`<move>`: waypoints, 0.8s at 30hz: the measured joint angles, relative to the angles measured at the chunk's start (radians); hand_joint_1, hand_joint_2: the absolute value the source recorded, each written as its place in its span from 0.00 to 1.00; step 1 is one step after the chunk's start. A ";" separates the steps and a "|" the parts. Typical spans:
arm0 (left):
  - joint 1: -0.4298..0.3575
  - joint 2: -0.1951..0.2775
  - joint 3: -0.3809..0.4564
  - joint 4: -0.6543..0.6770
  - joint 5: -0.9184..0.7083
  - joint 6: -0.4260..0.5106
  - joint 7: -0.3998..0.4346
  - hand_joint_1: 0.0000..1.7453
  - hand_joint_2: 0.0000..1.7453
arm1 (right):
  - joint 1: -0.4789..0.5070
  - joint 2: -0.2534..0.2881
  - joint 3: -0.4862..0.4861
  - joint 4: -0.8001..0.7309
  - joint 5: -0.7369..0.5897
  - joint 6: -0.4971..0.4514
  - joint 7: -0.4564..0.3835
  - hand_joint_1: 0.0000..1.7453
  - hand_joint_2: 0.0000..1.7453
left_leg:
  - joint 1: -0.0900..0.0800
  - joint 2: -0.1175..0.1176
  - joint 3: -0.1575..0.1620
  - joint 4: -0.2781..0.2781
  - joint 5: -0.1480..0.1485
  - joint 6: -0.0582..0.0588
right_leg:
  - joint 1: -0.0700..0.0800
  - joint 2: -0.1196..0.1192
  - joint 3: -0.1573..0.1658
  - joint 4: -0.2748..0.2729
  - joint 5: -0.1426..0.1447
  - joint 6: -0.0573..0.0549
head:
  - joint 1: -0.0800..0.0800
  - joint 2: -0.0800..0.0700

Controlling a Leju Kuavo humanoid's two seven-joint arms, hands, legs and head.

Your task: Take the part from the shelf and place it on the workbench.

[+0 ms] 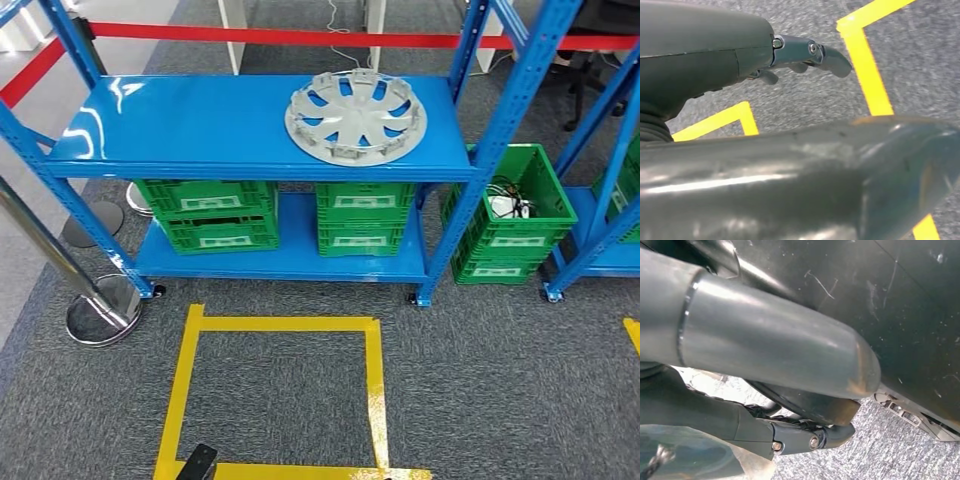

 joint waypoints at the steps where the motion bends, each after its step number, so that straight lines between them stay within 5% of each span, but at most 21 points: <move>1: 0.001 0.000 0.000 0.000 0.000 0.000 -0.001 0.00 0.00 | 0.000 0.000 0.000 -0.001 -0.003 -0.001 -0.008 0.00 0.00 | 0.004 -0.007 0.005 -0.009 0.003 0.003 | -0.001 0.022 -0.009 0.019 -0.014 0.005 | 0.002 0.000; 3: -0.002 -0.001 0.001 0.000 0.001 -0.002 -0.004 0.00 0.00 | -0.001 -0.001 0.000 -0.001 -0.011 -0.006 -0.032 0.00 0.00 | 0.008 -0.019 0.011 -0.018 0.007 0.008 | -0.003 0.077 -0.058 0.117 -0.061 0.012 | 0.007 0.000; 5: -0.004 -0.003 0.004 0.000 0.003 -0.004 -0.011 0.00 0.00 | 0.000 -0.001 0.000 -0.001 -0.016 -0.021 -0.060 0.00 0.00 | 0.009 -0.033 0.012 -0.018 0.005 0.011 | -0.004 0.098 -0.124 0.230 -0.095 0.018 | 0.009 0.000; 6: -0.003 -0.003 0.007 0.000 0.004 -0.005 -0.015 0.00 0.00 | 0.000 0.000 0.000 -0.001 -0.017 -0.032 -0.072 0.00 0.00 | 0.009 -0.039 0.014 -0.017 0.003 0.011 | -0.006 0.099 -0.142 0.250 -0.087 0.020 | 0.009 0.000; 9: 0.002 -0.002 0.013 0.000 0.006 -0.009 -0.020 0.00 0.00 | -0.001 0.001 0.000 0.000 -0.016 -0.057 -0.088 0.00 0.00 | 0.013 -0.056 0.020 -0.009 -0.006 0.002 | -0.019 0.101 -0.103 0.126 0.015 0.030 | 0.010 0.000; 11: 0.003 -0.001 0.015 0.000 0.006 -0.011 -0.021 0.00 0.00 | -0.003 0.004 0.000 0.002 -0.015 -0.063 -0.090 0.00 0.00 | 0.011 -0.064 0.016 0.004 -0.014 -0.010 | -0.024 0.108 -0.063 0.036 0.047 0.028 | 0.014 0.000; 16: 0.005 0.004 0.018 0.000 0.005 -0.011 -0.023 0.00 0.00 | -0.006 0.010 0.000 0.005 -0.014 -0.069 -0.090 0.00 0.00 | 0.010 -0.063 0.004 0.032 -0.033 -0.029 | -0.026 0.108 -0.048 0.017 0.044 -0.006 | 0.009 0.000; 20: 0.006 0.004 0.019 0.000 0.005 -0.013 -0.023 0.00 0.00 | -0.006 0.012 0.000 0.005 -0.013 -0.070 -0.087 0.00 0.00 | 0.017 -0.054 -0.105 0.249 -0.119 -0.045 | -0.026 0.101 -0.035 0.016 0.034 -0.020 | 0.001 0.000; 22: 0.010 0.004 0.019 0.000 0.005 -0.013 -0.023 0.00 0.00 | -0.005 0.012 0.000 0.005 -0.013 -0.071 -0.087 0.00 0.00 | 0.018 -0.054 -0.130 0.276 -0.098 -0.042 | -0.025 0.101 -0.027 0.016 0.026 -0.020 | 0.001 0.000; 24: 0.011 0.004 0.019 0.000 0.005 -0.013 -0.023 0.00 0.00 | -0.004 0.013 0.000 0.005 -0.013 -0.071 -0.087 0.00 0.00 | 0.013 -0.053 -0.090 0.169 -0.022 -0.026 | -0.023 0.101 -0.014 0.014 0.016 -0.019 | 0.001 0.000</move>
